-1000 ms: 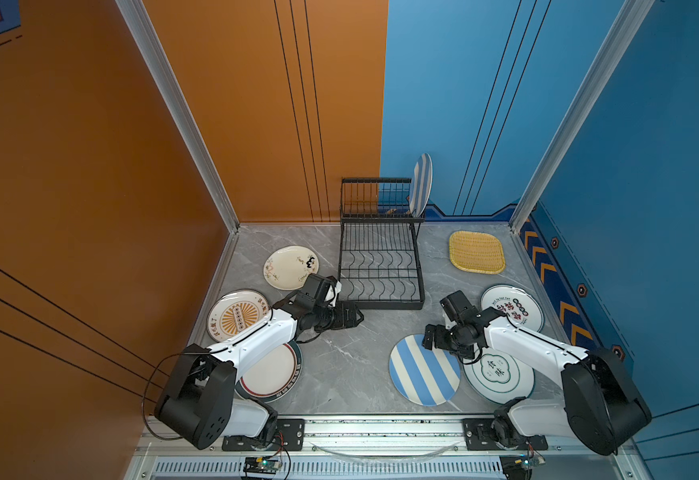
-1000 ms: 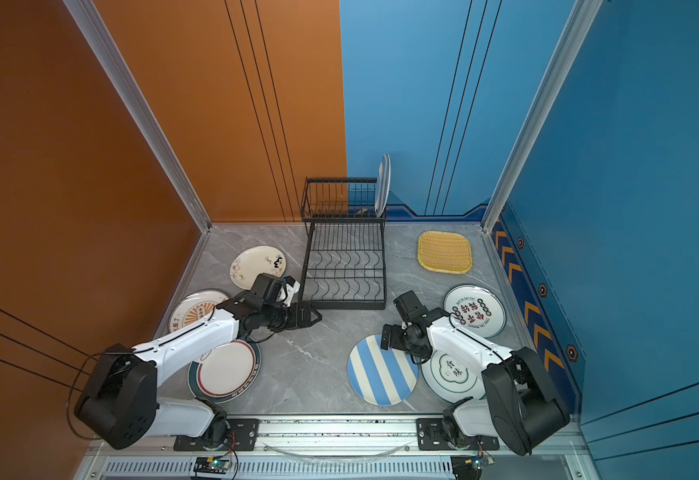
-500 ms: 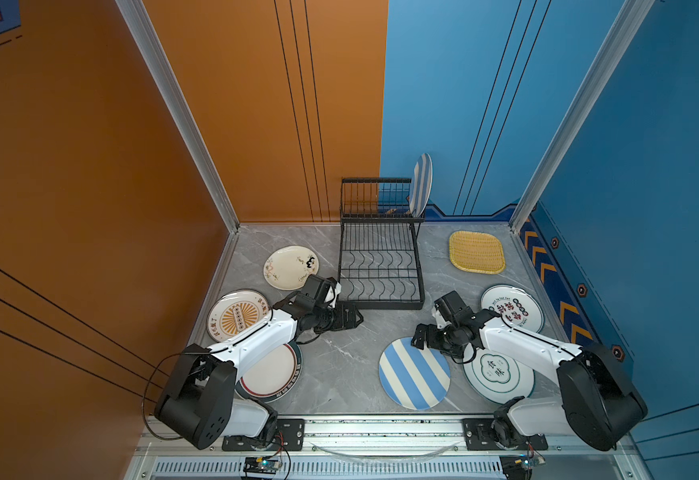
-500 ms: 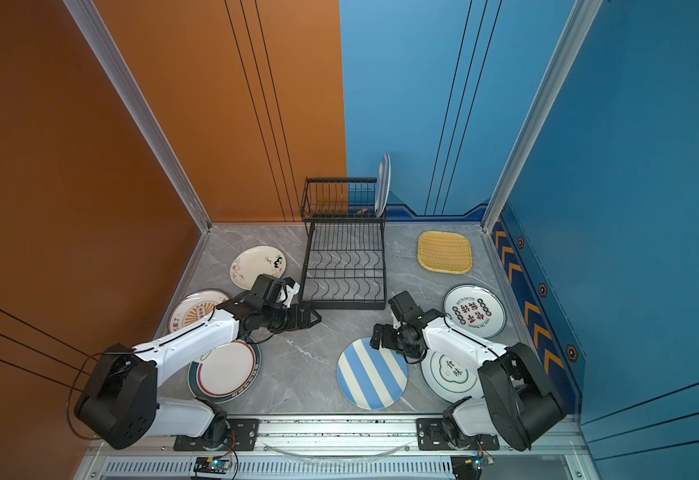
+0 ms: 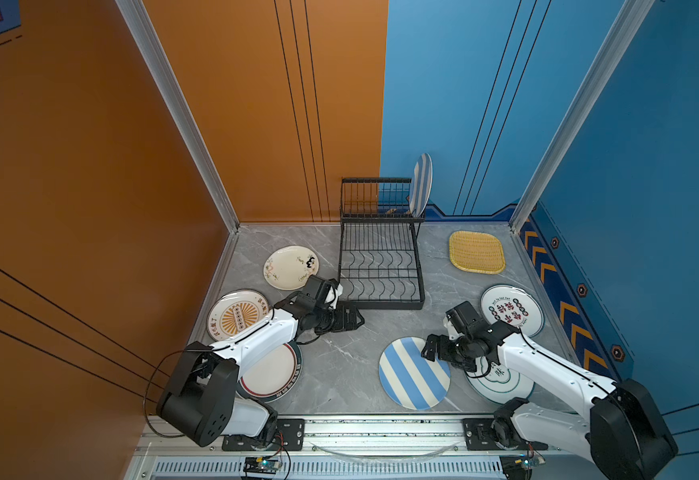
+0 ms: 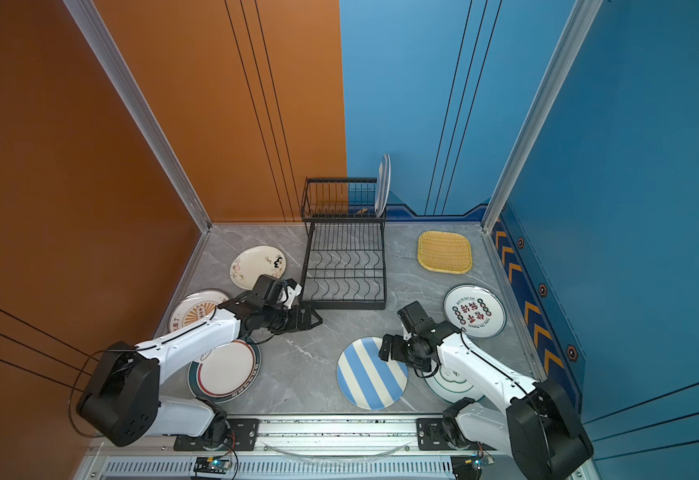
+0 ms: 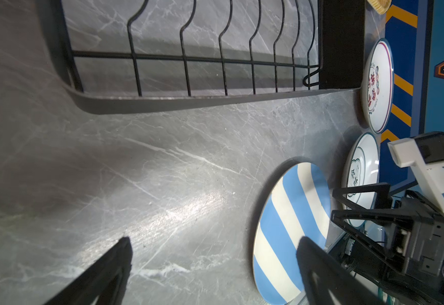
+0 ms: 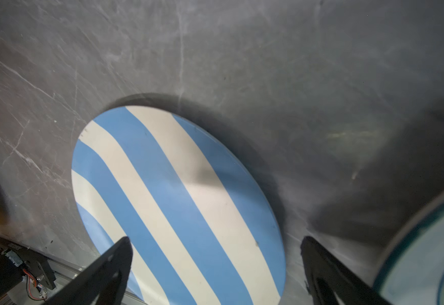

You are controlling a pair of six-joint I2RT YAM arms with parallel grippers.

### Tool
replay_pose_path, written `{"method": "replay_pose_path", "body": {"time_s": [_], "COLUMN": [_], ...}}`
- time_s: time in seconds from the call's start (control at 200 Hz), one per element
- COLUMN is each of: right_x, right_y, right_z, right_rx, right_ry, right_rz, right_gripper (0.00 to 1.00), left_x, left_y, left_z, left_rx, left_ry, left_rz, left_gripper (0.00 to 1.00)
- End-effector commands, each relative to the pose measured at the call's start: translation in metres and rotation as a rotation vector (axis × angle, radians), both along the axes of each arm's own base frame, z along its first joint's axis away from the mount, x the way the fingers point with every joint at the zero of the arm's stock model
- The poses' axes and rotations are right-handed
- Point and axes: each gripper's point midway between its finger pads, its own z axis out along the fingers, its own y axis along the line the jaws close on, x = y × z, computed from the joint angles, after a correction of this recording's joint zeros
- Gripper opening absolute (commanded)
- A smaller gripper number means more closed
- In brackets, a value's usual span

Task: Load plates into a dish rack
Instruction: Move the plate to the bottom-center of the table.

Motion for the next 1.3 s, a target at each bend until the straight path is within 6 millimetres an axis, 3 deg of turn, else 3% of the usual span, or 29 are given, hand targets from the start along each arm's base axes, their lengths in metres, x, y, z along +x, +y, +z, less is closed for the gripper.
{"method": "replay_pose_path", "body": {"time_s": [0.0,0.115,0.385,0.701,0.881,1.011,1.296], "right_x": [-0.014,-0.015,-0.017,-0.016,-0.01,-0.007,-0.018], "right_y": [-0.006,-0.001,0.034,0.088,0.109,0.111,0.092], "right_z": [-0.007,-0.011,-0.017,-0.012,-0.012,-0.012,-0.014], "right_rx": [-0.022,0.007,0.115,0.257,0.285,0.279,0.252], "right_ry": [0.048,0.05,0.074,0.084,0.095,0.087,0.101], "right_rz": [-0.021,-0.011,0.071,0.202,0.262,0.28,0.299], "right_gripper": [1.0,1.0,1.0,1.0,1.0,1.0,1.0], "left_x": [-0.007,-0.006,-0.015,-0.042,-0.06,-0.075,-0.109], "left_y": [-0.002,-0.003,-0.001,0.014,0.022,0.023,0.015], "left_z": [-0.006,-0.006,-0.007,-0.016,-0.023,-0.029,-0.049], "left_rx": [0.0,-0.002,0.006,0.055,0.09,0.112,0.156], "left_ry": [0.036,0.038,0.063,0.133,0.188,0.231,0.322], "left_rz": [-0.034,-0.037,-0.054,-0.049,-0.034,-0.029,-0.043], "left_gripper": [0.98,0.98,0.98,0.98,0.99,1.0,0.9]}}
